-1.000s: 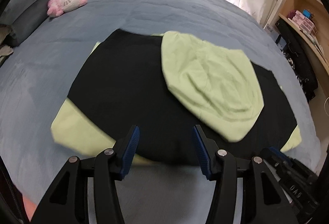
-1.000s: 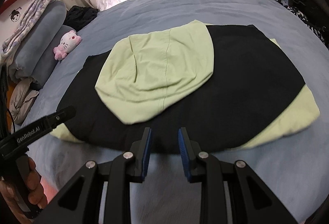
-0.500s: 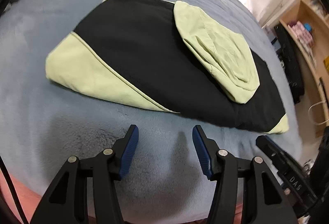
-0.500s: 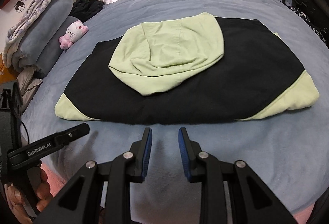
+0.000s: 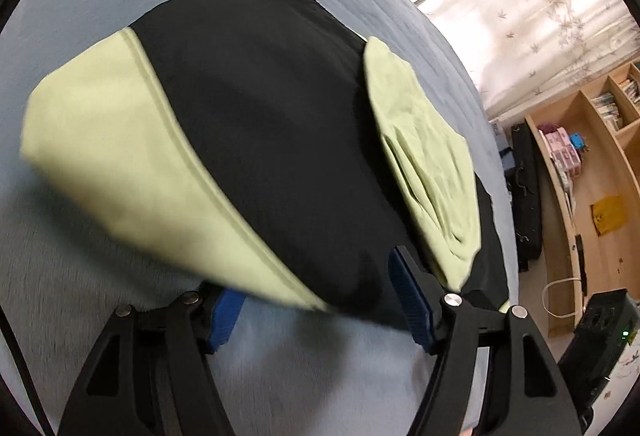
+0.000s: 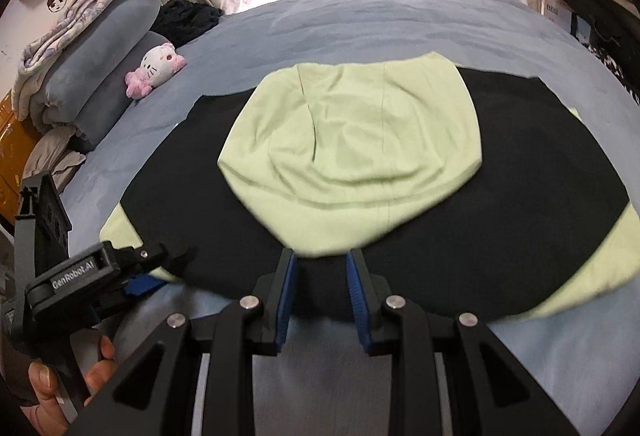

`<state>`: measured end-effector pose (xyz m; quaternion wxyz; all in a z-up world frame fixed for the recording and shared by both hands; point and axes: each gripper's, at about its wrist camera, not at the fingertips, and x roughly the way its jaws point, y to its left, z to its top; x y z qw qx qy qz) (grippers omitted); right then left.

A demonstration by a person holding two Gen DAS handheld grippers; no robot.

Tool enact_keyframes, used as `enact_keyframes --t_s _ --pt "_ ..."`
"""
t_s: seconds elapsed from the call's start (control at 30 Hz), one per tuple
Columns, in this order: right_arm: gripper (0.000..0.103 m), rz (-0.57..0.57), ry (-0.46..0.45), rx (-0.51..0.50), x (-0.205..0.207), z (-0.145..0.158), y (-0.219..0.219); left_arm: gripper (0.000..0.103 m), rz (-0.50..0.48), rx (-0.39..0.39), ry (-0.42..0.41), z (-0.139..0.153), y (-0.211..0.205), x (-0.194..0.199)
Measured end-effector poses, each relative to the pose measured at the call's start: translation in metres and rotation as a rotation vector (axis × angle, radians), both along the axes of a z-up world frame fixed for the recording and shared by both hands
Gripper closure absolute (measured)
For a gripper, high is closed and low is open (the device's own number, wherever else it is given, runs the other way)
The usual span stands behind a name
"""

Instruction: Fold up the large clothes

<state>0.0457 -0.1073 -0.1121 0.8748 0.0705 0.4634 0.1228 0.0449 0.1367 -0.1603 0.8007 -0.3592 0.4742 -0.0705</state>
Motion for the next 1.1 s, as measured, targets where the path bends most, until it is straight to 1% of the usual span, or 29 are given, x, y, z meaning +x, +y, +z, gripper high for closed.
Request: enact_keyframes --t_s 0.07,0.17,0.2,0.3,0.33,0.37,0.4,0.43,0.47,0.5,0.57,0.63,0.7,0.77,0.8,0.87,0.93,1.03,1.1 --pt "0.077 0.0 -0.025 -0.005 0.013 0.002 0.002 0.035 0.019 -0.012 0.0 -0.002 0.003 0.01" --pt "0.079 0.007 -0.05 -0.02 0.033 0.004 0.006 0.035 0.067 -0.058 0.007 -0.008 0.013 0.028" --pt "0.081 0.009 -0.057 -0.032 0.043 0.003 0.008 0.035 0.089 -0.078 0.006 -0.009 0.018 0.035" --pt "0.089 0.007 -0.046 -0.055 0.067 -0.008 0.012 0.036 0.151 -0.1 -0.004 -0.01 0.032 0.049" --pt "0.091 0.005 -0.028 -0.061 0.076 -0.015 0.013 0.038 0.185 -0.096 -0.013 -0.009 0.036 0.054" --pt "0.092 0.003 -0.016 -0.06 0.08 -0.02 0.014 0.05 0.202 -0.079 -0.015 -0.008 0.037 0.057" --pt "0.093 0.002 0.01 -0.058 0.086 -0.028 0.015 0.058 0.21 -0.029 -0.013 -0.005 0.035 0.062" --pt "0.093 0.003 0.026 -0.057 0.088 -0.033 0.016 0.077 0.192 0.041 -0.014 -0.001 0.029 0.067" --pt "0.093 0.006 0.036 -0.056 0.09 -0.038 0.017 0.089 0.173 0.102 -0.022 0.003 0.028 0.068" --pt "0.093 0.01 0.036 -0.058 0.089 -0.041 0.018 0.089 0.149 0.186 -0.049 0.011 0.019 0.07" --pt "0.093 0.012 0.044 -0.046 0.088 -0.044 0.017 0.093 0.131 0.255 -0.122 0.026 0.008 0.066" --pt "0.093 0.01 0.06 -0.014 0.089 -0.046 0.013 0.095 0.096 0.338 -0.219 0.05 -0.01 0.062" --pt "0.093 0.006 0.076 0.023 0.09 -0.047 0.007 0.095 0.044 0.386 -0.316 0.076 -0.033 0.061" --pt "0.093 0.002 0.094 0.065 0.089 -0.049 0.001 0.095 -0.012 0.429 -0.387 0.101 -0.057 0.064" --pt "0.093 0.001 0.103 0.085 0.088 -0.05 -0.002 0.095 -0.056 0.453 -0.43 0.114 -0.077 0.066" --pt "0.093 0.004 0.116 0.124 0.087 -0.05 -0.006 0.095 -0.121 0.455 -0.483 0.13 -0.105 0.069" --pt "0.093 -0.005 0.141 0.21 0.086 -0.052 -0.017 0.095 -0.203 0.445 -0.521 0.144 -0.141 0.074" --pt "0.093 -0.038 0.205 0.4 0.082 -0.058 -0.046 0.095 -0.3 0.437 -0.534 0.153 -0.184 0.078" --pt "0.094 -0.066 0.24 0.538 0.07 -0.057 -0.074 0.095 -0.371 0.433 -0.548 0.156 -0.217 0.076"
